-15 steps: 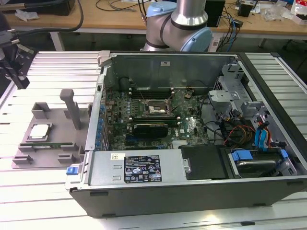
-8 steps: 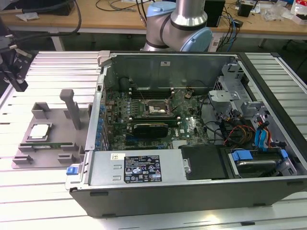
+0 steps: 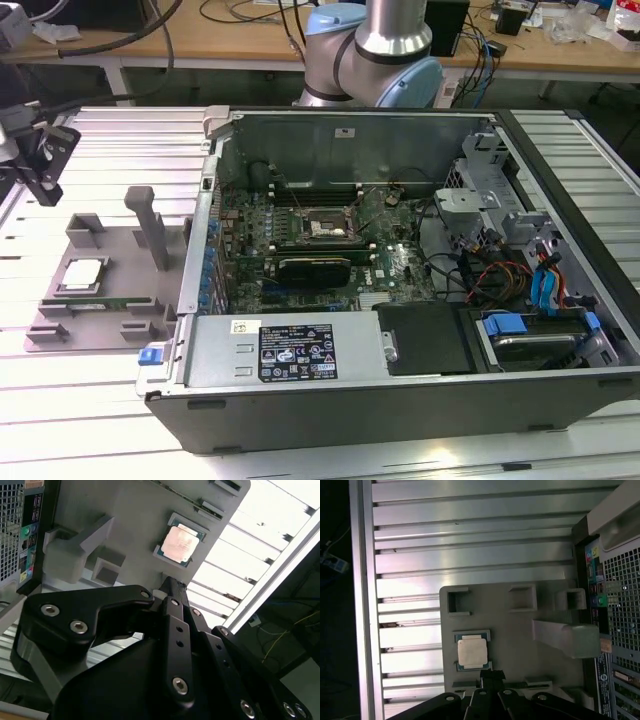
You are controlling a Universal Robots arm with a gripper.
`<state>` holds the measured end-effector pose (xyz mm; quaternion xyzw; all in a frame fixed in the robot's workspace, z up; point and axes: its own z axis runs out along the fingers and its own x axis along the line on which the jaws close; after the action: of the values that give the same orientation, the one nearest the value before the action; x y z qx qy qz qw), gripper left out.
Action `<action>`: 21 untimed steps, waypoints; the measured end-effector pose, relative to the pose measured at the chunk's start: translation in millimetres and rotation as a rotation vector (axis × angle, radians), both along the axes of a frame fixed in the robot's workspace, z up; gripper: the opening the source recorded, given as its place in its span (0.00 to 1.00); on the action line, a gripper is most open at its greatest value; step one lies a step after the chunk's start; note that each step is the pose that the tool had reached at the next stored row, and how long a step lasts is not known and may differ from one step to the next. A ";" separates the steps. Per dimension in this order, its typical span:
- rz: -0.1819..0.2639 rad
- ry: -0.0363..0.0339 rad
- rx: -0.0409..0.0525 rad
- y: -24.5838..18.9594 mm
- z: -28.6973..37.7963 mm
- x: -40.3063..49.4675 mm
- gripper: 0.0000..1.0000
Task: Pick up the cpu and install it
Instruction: 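Pick up the cpu and move it towards the insertion slot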
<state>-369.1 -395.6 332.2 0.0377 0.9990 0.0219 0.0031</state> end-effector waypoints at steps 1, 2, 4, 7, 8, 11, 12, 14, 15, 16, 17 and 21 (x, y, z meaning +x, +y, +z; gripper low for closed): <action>0.000 0.0001 0.0000 -0.1 -0.8 0.0 0.11; 0.000 0.0001 0.0000 -0.1 -1.9 0.0 0.11; 0.000 0.0001 0.0001 -0.1 -4.9 0.0 0.11; 0.000 0.0004 0.0000 -0.1 -8.4 0.0 0.11; 0.000 0.0004 0.0001 -0.1 -9.3 0.0 0.11; 0.000 0.0006 0.0000 -0.1 -12.8 0.0 0.11; 0.000 0.0007 0.0000 -0.1 -14.1 -0.1 0.11; 0.000 0.0007 0.0000 -0.1 -18.4 -0.1 0.11; 0.000 0.0009 0.0000 -0.1 -20.4 -0.2 0.11; 0.000 0.0010 0.0000 -0.1 -22.9 -0.3 0.11; 0.000 0.0014 0.0000 -0.1 -25.5 -0.4 0.11; 0.000 0.0070 0.0000 -0.1 -38.2 -0.5 0.11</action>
<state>-369.5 -395.6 293.9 0.0377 0.9991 0.0218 -0.0004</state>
